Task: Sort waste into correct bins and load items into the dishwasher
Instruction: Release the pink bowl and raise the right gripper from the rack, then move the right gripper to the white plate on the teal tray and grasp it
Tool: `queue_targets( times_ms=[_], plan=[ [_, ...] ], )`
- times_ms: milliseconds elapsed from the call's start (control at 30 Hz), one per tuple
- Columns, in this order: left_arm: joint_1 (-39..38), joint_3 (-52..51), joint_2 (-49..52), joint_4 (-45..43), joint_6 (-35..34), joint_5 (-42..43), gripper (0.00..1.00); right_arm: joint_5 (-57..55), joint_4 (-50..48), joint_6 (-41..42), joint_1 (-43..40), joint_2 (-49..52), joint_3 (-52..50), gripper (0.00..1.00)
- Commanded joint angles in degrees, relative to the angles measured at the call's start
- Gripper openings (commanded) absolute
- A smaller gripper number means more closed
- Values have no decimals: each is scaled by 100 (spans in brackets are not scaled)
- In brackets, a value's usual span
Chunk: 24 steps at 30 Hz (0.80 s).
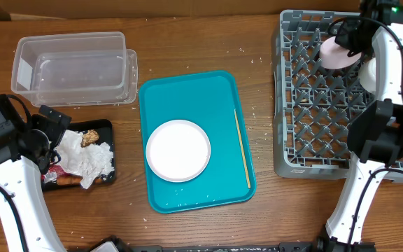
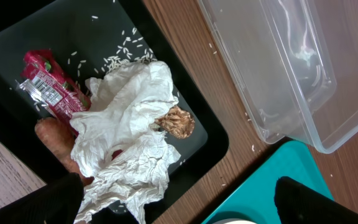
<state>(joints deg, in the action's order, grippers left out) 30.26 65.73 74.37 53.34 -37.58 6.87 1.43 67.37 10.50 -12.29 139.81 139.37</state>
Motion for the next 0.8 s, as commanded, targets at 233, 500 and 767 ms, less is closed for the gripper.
queue_targets(
  times_ms=[233,500,767],
  plan=[
    [9,96,2,0,-57,4,100,-835,409,20,-22,-107,424,4],
    [9,96,2,0,-57,4,100,-1228,977,245,-31,-197,942,4],
    [9,96,2,0,-55,4,100,133,1921,282,184,-610,1818,18]
  ],
)
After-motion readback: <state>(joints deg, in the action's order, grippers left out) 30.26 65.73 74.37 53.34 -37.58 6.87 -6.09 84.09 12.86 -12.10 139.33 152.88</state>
